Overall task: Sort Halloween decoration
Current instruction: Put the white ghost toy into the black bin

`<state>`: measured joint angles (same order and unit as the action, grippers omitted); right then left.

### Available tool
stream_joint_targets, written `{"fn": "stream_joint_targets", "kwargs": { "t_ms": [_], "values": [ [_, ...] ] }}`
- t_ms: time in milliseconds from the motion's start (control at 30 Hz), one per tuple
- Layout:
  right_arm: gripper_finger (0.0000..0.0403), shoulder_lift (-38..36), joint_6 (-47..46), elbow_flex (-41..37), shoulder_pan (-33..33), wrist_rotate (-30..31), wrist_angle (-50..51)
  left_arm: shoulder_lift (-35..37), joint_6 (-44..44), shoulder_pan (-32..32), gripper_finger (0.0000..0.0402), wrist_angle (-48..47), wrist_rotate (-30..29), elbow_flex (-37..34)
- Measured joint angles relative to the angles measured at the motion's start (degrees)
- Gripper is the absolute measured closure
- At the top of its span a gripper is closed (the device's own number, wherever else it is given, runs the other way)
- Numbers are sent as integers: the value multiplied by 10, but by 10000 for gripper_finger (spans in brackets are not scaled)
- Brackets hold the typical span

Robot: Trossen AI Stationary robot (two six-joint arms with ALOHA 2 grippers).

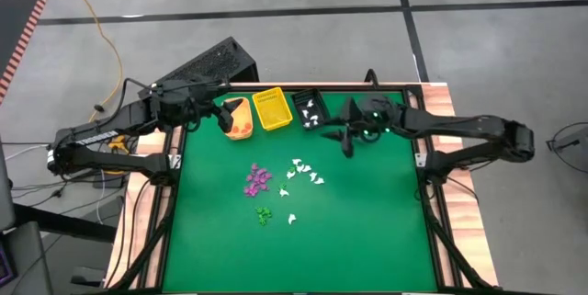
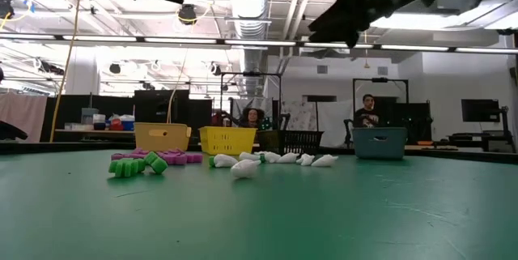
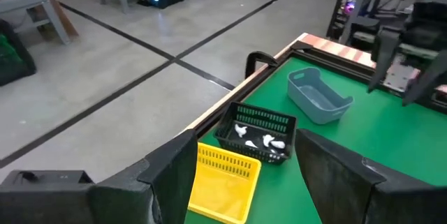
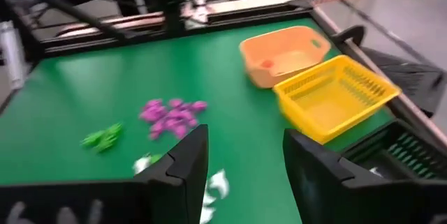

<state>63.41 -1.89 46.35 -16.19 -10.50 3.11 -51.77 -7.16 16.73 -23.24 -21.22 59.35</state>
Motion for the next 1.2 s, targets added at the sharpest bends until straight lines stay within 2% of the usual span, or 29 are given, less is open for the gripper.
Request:
{"fn": "stream_joint_targets", "kwargs": {
  "t_ms": [200,400,667,867,1000,1200],
  "values": [
    [226,-12,-10,0,67,3,81,0,0,0,170,0,0,0],
    [226,39,25,0,125,5,114,0,-1,0,170,0,0,0],
    [226,143,108,-1,169,-1,26,0,-11,0,170,0,0,0],
    [226,185,88,-41,162,-79,-117,0,-29,0,170,0,0,0],
    [226,165,81,-80,149,-90,-128,0,-31,0,170,6,-3,0],
    [226,76,88,-168,121,-83,-155,-11,-32,0,170,19,-32,0]
  ]
}}
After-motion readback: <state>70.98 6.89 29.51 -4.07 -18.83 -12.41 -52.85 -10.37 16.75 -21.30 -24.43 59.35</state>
